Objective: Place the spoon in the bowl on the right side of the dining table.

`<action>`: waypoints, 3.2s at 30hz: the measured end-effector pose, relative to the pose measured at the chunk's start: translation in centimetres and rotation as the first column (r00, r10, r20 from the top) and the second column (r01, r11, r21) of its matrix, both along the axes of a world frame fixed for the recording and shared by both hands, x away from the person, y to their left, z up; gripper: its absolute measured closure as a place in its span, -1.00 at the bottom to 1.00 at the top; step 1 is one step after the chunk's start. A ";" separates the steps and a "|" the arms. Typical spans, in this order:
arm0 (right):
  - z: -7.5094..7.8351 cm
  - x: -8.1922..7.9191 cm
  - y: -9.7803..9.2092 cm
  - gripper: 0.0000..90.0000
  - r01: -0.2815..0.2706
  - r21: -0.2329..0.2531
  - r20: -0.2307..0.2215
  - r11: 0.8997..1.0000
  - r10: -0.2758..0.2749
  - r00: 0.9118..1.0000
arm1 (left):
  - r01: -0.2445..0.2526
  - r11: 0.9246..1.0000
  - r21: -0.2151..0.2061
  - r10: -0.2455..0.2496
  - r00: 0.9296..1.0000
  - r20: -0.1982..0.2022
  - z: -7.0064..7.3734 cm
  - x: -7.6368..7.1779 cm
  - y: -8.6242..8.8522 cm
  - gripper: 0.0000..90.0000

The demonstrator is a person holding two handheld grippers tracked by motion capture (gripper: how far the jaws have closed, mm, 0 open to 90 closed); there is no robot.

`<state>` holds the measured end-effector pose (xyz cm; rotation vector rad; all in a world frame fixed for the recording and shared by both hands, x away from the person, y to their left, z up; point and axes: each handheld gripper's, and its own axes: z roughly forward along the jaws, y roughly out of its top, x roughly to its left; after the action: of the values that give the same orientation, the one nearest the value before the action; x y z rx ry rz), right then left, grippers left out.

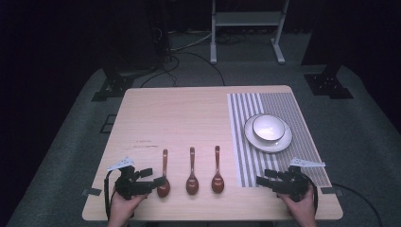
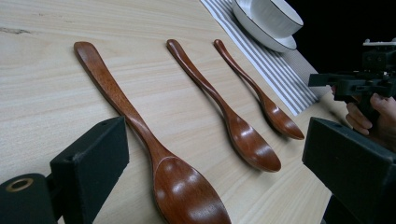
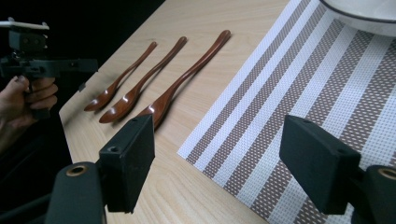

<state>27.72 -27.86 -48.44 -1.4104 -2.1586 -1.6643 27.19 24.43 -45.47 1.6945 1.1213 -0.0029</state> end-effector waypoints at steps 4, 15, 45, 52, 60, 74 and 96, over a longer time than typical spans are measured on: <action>0.1 0.2 0.4 -0.43 -0.015 -0.011 -0.007 1.000 0.015 1.000 | 0.001 1.000 -0.001 -0.001 1.000 0.002 0.1 0.0 -0.1 -0.86; 1.0 1.2 1.6 -0.43 -0.048 -0.023 -0.006 0.999 0.048 0.999 | 0.019 1.000 0.009 -0.019 1.000 -0.007 0.1 0.0 -0.5 -0.86; 3.9 4.0 4.7 -0.43 -0.086 -0.034 0.018 0.996 0.087 0.996 | 0.107 0.994 -0.001 -0.107 0.994 -0.019 0.9 -0.3 -3.3 -0.86; 4.4 4.6 5.8 -0.43 -0.105 -0.056 0.023 0.993 0.107 0.994 | 0.121 0.993 0.000 -0.121 0.992 -0.031 1.0 -0.3 -4.1 -0.86; 4.7 5.2 6.8 -0.44 -0.126 -0.055 0.026 0.990 0.128 0.991 | 0.158 0.987 -0.003 -0.158 0.986 -0.043 1.1 -0.3 -5.3 -0.86; 4.9 5.9 8.2 -0.43 -0.154 -0.070 0.018 0.986 0.156 0.988 | 0.233 0.972 -0.001 -0.232 0.970 -0.076 0.9 -0.2 -7.6 -0.86; 4.6 6.7 10.5 -0.43 -0.204 -0.081 -0.008 0.976 0.204 0.979 | 0.323 0.946 -0.030 -0.323 0.934 -0.152 -0.3 -0.3 -10.1 -0.86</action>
<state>34.45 -17.38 -43.81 -1.1577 -2.3060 -1.5213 26.91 14.37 -45.79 1.8825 0.9397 -0.3504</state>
